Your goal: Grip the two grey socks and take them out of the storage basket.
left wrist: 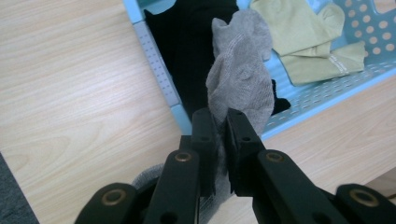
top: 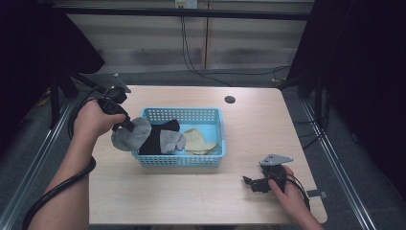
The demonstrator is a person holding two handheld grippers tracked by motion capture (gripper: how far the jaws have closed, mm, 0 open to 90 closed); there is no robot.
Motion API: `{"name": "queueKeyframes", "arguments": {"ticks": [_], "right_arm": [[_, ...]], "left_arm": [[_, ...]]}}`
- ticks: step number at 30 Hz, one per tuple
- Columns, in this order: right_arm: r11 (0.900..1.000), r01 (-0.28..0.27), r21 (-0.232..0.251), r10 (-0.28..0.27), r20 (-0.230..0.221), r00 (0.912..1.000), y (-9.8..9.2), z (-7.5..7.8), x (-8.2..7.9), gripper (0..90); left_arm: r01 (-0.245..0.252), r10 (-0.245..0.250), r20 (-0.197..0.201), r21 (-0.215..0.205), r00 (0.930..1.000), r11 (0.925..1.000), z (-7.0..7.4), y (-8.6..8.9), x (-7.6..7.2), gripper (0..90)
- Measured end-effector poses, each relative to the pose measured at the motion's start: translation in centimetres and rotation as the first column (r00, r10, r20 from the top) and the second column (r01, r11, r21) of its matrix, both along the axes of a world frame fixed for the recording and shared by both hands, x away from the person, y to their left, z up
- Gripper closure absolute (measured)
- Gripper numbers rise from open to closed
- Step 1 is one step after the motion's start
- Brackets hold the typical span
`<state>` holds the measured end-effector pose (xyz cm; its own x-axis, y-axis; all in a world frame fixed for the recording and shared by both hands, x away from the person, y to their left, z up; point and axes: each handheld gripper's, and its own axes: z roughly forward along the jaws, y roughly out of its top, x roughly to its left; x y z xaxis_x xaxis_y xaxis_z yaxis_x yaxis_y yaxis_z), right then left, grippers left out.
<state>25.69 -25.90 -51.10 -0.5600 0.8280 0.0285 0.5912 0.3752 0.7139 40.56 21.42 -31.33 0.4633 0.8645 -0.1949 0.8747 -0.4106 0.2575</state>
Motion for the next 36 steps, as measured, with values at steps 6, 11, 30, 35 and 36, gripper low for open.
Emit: {"name": "queueKeyframes", "arguments": {"ticks": [6, 11, 30, 35, 36], "right_arm": [[1.000, 0.000, 0.000, 0.000, 0.000, 1.0000, 0.0, 0.0, 0.0, 9.8], [1.000, 0.001, 0.000, -0.001, 0.001, 1.0000, 0.0, 0.0, 0.0, 9.8], [1.000, 0.003, 0.000, -0.003, 0.002, 1.0000, 0.0, 0.0, 0.0, 9.8], [1.000, 0.000, -0.001, 0.000, 0.005, 1.0000, 0.0, 0.0, 0.0, 9.8], [1.000, 0.000, -0.001, 0.000, 0.005, 1.0000, 0.0, 0.0, 0.0, 9.8]], "left_arm": [[-0.024, 0.024, -0.001, -0.001, 0.9997, 0.9997, -0.2, 1.3, -0.3, 82.9], [-0.041, 0.041, 0.003, 0.008, 0.9991, 0.9991, -0.4, 2.5, -0.6, 82.5], [-0.138, 0.138, -0.006, 0.014, 0.9904, 0.9903, -3.5, 6.2, -1.3, 81.8], [-0.165, 0.166, -0.021, 0.020, 0.9859, 0.9860, -5.6, 6.7, -1.0, 81.8], [-0.170, 0.170, -0.025, 0.017, 0.9851, 0.9853, -5.9, 6.8, -1.0, 81.8]]}}
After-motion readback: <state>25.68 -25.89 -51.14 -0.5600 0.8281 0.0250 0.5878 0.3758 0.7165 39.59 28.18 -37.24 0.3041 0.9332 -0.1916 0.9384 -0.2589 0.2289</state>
